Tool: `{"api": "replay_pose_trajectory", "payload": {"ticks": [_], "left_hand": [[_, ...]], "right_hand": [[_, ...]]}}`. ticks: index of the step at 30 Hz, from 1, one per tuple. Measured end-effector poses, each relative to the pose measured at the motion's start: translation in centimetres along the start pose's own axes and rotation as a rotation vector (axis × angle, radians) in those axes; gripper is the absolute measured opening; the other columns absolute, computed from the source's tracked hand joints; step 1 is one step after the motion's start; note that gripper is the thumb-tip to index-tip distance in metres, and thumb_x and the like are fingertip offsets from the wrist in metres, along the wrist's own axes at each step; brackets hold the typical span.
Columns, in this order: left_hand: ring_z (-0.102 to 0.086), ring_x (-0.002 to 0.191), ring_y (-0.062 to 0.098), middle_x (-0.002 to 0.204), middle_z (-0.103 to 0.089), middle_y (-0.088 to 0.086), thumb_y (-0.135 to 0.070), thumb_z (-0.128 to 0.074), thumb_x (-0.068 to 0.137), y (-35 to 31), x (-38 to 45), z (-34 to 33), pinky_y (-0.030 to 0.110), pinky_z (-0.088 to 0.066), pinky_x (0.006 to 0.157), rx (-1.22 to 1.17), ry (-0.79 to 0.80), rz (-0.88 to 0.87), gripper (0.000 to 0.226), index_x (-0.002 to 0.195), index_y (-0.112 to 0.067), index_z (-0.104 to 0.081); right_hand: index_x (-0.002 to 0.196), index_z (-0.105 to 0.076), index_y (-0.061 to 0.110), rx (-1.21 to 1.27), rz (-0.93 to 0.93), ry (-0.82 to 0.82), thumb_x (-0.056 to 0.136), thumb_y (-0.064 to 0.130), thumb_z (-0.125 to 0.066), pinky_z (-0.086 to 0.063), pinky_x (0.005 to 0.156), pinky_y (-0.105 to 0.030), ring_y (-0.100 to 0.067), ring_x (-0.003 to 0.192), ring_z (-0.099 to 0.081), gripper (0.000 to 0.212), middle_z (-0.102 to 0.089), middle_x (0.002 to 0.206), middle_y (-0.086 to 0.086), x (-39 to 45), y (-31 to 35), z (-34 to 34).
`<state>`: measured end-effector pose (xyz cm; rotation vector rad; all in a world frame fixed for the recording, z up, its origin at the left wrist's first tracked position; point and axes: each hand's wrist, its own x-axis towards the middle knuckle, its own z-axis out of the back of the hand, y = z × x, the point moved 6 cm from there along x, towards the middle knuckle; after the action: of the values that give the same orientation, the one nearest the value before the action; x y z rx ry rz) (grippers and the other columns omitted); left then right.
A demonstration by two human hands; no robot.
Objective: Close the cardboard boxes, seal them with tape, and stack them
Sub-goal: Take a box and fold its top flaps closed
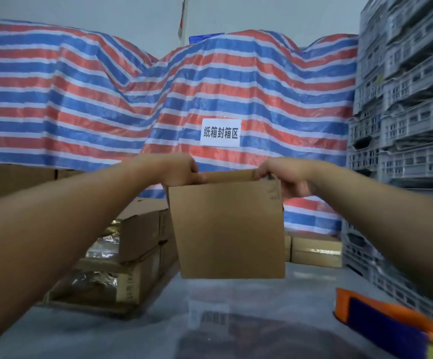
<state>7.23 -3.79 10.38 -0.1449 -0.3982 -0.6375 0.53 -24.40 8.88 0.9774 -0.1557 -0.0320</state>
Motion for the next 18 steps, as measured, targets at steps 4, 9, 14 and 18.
{"api": "replay_pose_trajectory", "payload": {"ticks": [4, 9, 14, 18], "left_hand": [[-0.063, 0.08, 0.017, 0.083, -0.066, 0.0, -0.053, -0.044, 0.099, -2.3, 0.6, -4.9, 0.035, -0.05, 0.077, -0.044, 0.085, -0.007, 0.043, 0.086, -0.02, -0.068], [-0.061, 0.09, 0.014, 0.092, -0.065, -0.004, -0.052, -0.053, 0.096, -3.7, 2.3, -12.6, 0.032, -0.047, 0.084, -0.155, 0.242, 0.038, 0.03, 0.088, -0.026, -0.066], [-0.061, 0.082, 0.014, 0.086, -0.063, -0.001, -0.048, -0.057, 0.095, -4.0, 4.9, -15.8, 0.028, -0.048, 0.075, -0.239, 0.311, 0.067, 0.029, 0.083, -0.023, -0.063], [-0.07, 0.082, 0.014, 0.088, -0.07, -0.002, -0.057, -0.051, 0.094, -3.5, 5.6, -15.9, 0.026, -0.052, 0.071, -0.293, 0.342, 0.077, 0.038, 0.092, -0.022, -0.067]], "right_hand": [[0.085, -0.061, 0.01, 0.193, -0.085, -0.036, 0.087, 0.015, -0.057, -0.05, 0.052, -0.026, -0.018, 0.058, -0.047, 0.007, -0.056, 0.068, -0.006, 0.5, -7.8, 0.3], [0.084, -0.057, 0.013, 0.307, -0.193, -0.057, 0.084, 0.019, -0.06, -0.042, 0.056, -0.028, -0.017, 0.057, -0.049, 0.007, -0.054, 0.069, -0.006, 1.7, -16.3, -1.6], [0.085, -0.062, 0.012, 0.349, -0.22, -0.059, 0.09, 0.021, -0.055, -0.052, 0.05, -0.026, -0.016, 0.053, -0.06, 0.012, -0.063, 0.064, -0.002, 3.3, -19.2, -1.5], [0.091, -0.062, 0.01, 0.387, -0.227, -0.007, 0.089, 0.018, -0.057, -0.052, 0.049, -0.025, -0.016, 0.051, -0.063, 0.009, -0.066, 0.064, -0.003, 3.5, -19.3, -0.8]]}}
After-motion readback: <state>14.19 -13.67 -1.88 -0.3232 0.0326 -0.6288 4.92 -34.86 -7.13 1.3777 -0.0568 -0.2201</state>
